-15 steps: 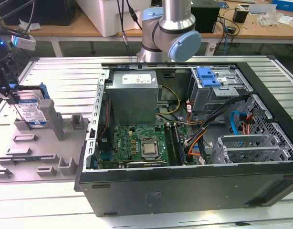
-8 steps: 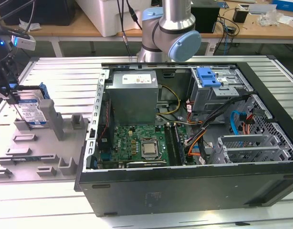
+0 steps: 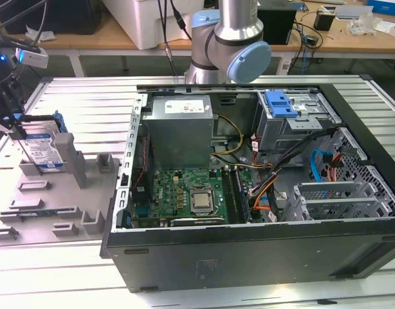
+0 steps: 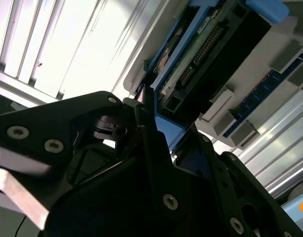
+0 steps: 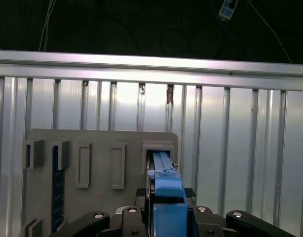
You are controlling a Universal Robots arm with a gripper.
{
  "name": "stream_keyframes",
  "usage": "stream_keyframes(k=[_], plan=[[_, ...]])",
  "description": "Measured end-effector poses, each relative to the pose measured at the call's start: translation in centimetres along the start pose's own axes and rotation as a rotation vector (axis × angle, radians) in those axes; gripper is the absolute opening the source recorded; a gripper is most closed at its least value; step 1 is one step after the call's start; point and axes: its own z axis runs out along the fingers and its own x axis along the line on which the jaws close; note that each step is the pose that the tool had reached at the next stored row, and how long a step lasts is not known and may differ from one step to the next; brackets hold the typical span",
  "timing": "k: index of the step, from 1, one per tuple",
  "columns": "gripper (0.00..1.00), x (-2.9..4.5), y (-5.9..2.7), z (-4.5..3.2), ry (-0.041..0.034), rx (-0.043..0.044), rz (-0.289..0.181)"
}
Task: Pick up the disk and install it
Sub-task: 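Pick up the disk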
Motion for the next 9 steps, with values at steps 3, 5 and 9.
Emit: stream_keyframes(k=[3, 5, 9], plan=[[0.37, 0.00, 0.00, 0.00, 0.0000, 0.0000, 0.000], [0.37, 0.00, 0.00, 0.01, 0.0000, 0.0001, 0.000], [0.37, 0.00, 0.00, 0.01, 0.0000, 0.0001, 0.000]])
